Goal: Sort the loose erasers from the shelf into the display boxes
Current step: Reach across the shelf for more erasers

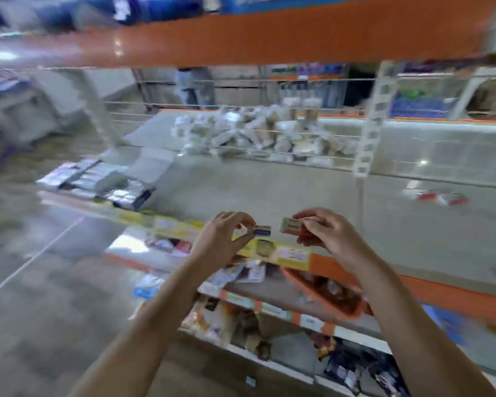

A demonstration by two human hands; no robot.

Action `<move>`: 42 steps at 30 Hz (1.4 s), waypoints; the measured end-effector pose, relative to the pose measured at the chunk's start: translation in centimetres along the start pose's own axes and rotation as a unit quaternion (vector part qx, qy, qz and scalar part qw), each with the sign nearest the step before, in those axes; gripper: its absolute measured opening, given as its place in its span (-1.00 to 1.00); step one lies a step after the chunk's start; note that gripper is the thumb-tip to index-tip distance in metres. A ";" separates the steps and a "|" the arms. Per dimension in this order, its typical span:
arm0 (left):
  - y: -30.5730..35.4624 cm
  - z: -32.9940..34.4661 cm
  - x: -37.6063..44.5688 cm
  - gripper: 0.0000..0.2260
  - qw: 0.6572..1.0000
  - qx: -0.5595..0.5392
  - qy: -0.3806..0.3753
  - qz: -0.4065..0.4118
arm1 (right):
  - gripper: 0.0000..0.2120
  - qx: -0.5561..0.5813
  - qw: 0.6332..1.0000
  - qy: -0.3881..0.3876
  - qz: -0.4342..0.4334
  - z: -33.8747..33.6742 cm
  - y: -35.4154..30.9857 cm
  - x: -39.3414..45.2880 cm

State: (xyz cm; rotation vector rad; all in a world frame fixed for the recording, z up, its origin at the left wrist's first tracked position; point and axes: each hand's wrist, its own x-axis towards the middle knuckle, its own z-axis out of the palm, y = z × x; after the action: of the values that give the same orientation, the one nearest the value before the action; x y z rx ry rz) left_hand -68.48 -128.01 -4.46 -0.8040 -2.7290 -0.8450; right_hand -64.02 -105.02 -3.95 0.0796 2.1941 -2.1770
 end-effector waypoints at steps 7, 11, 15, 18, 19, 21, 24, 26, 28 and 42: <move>-13.9 -11.6 -7.8 -0.90 0.995 0.038 0.069 -0.066 | -0.82 0.086 0.992 -0.092 0.034 19.1 -0.4 5.0; -20.5 -16.1 -10.2 -0.90 0.991 0.052 0.084 -0.090 | -0.77 0.062 0.986 -0.147 0.038 27.4 -1.6 7.5; -26.5 -19.2 -10.4 -0.90 0.987 0.051 0.099 -0.114 | -0.67 -0.009 0.986 -0.168 0.004 33.9 -2.7 11.3; -31.4 -21.8 -9.5 -0.89 0.983 0.061 0.117 -0.126 | -0.65 -0.055 0.984 -0.163 -0.037 38.5 -3.3 15.5; -32.9 -22.7 -9.0 -0.88 0.982 0.067 0.120 -0.130 | -0.66 -0.066 0.984 -0.161 -0.049 39.9 -3.5 17.1; -35.9 -24.6 -7.9 -0.87 0.979 0.074 0.128 -0.139 | -0.65 -0.099 0.980 -0.156 -0.072 42.6 -3.6 20.7; -40.4 -27.4 -5.6 -0.87 0.979 0.072 0.131 -0.141 | -0.71 -0.166 0.972 -0.137 -0.098 46.3 -4.2 26.3; -43.5 -29.0 -3.9 -0.89 0.980 0.067 0.127 -0.136 | -0.75 -0.201 0.965 -0.129 -0.109 48.7 -4.6 29.9; -46.3 -30.4 -2.3 -0.88 0.981 0.063 0.125 -0.137 | -0.76 -0.228 0.960 -0.116 -0.115 51.0 -4.9 32.8; -60.6 -34.1 7.5 -0.84 0.998 0.052 -0.015 0.035 | -0.77 -0.378 0.924 -0.054 0.009 57.6 -3.5 41.6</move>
State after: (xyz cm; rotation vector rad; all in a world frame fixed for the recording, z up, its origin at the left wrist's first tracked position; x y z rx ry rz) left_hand -107.54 -186.00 -2.72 -0.8930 -2.7260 -0.6773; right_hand -105.81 -162.61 -3.87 -0.0513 2.7552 -1.1491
